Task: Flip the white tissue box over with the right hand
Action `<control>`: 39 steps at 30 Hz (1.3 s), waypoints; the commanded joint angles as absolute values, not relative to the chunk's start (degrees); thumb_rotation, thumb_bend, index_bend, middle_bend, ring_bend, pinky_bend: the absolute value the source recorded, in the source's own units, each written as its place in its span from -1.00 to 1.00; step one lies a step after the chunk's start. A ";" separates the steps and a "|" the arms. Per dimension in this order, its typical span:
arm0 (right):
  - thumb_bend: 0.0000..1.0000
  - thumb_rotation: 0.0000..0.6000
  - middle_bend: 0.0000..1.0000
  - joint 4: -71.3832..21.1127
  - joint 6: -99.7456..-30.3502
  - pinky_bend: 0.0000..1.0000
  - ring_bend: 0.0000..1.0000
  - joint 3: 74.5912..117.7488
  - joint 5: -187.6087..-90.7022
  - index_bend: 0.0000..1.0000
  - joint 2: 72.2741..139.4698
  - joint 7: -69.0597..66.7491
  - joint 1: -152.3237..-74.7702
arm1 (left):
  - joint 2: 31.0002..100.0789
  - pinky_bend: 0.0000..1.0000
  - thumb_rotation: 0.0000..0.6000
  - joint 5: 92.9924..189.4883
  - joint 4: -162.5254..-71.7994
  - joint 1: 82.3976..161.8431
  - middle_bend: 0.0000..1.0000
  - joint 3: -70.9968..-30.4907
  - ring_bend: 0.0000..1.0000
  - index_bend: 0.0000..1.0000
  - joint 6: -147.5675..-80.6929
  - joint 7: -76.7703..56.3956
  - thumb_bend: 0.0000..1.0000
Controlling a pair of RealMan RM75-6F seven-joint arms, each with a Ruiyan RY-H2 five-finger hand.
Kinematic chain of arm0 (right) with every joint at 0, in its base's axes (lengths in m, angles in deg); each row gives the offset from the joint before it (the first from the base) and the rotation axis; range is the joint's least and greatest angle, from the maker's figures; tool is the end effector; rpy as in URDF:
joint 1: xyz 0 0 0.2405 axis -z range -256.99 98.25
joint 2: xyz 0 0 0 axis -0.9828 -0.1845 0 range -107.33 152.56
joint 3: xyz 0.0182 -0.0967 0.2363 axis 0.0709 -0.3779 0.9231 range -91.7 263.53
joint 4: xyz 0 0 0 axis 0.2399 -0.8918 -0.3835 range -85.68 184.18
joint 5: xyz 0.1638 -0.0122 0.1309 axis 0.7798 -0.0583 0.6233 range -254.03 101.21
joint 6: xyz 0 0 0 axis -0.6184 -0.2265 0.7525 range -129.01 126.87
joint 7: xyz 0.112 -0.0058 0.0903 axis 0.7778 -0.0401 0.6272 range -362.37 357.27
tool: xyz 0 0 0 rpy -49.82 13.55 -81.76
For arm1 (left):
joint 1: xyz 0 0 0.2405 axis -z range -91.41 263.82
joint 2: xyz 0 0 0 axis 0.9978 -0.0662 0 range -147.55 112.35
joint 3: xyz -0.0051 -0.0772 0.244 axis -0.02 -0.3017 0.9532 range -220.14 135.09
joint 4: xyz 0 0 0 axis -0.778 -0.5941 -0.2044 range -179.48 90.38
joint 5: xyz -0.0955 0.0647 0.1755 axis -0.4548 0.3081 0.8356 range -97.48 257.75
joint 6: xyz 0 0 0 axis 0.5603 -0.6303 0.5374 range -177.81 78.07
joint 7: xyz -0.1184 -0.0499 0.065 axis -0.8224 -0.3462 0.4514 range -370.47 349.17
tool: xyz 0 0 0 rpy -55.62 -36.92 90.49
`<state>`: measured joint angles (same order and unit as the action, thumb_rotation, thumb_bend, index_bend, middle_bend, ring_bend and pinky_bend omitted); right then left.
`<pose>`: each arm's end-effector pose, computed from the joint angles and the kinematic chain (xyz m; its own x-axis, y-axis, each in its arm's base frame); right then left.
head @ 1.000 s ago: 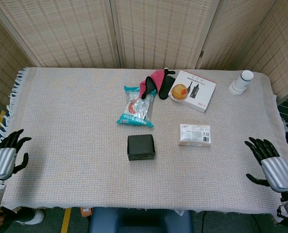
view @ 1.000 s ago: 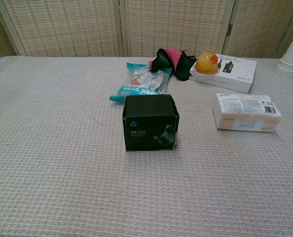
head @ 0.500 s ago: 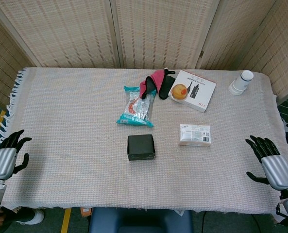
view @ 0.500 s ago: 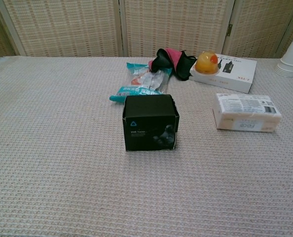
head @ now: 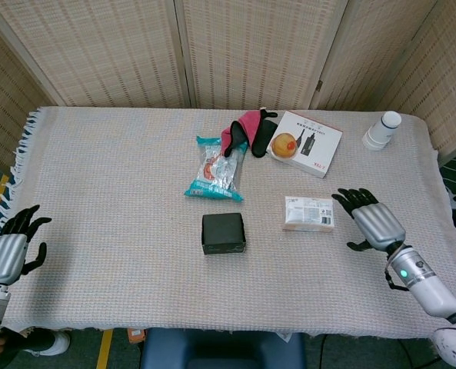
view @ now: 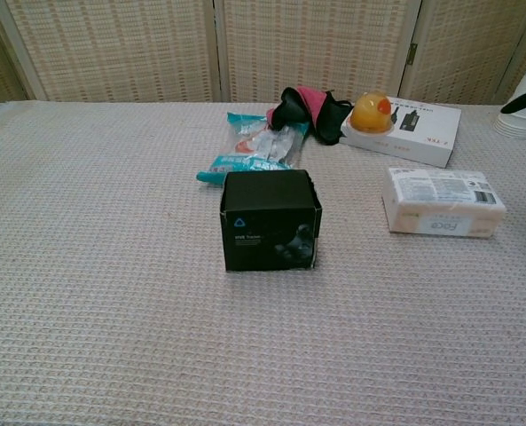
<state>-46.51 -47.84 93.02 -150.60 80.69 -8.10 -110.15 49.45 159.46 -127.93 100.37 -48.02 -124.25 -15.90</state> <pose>-0.2479 -0.3089 0.1240 0.5405 -0.3636 0.7587 -0.8408 -0.2654 0.4717 -0.3250 0.2460 0.1497 0.3858 0.0600 0.9206 0.9225 -0.0161 -0.3856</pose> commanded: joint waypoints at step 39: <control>-0.74 1.00 -0.83 -36.62 -43.62 -1.00 -1.00 90.52 -112.11 -0.96 98.85 -24.57 -129.85 | 48.04 -0.77 1.00 159.23 -127.70 100.34 -1.00 -48.09 -1.00 -0.55 -123.08 -19.88 0.11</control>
<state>-36.69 -43.53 90.48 -112.23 98.69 -24.48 -129.71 48.06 159.23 -127.72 100.35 -48.09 -123.09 -19.86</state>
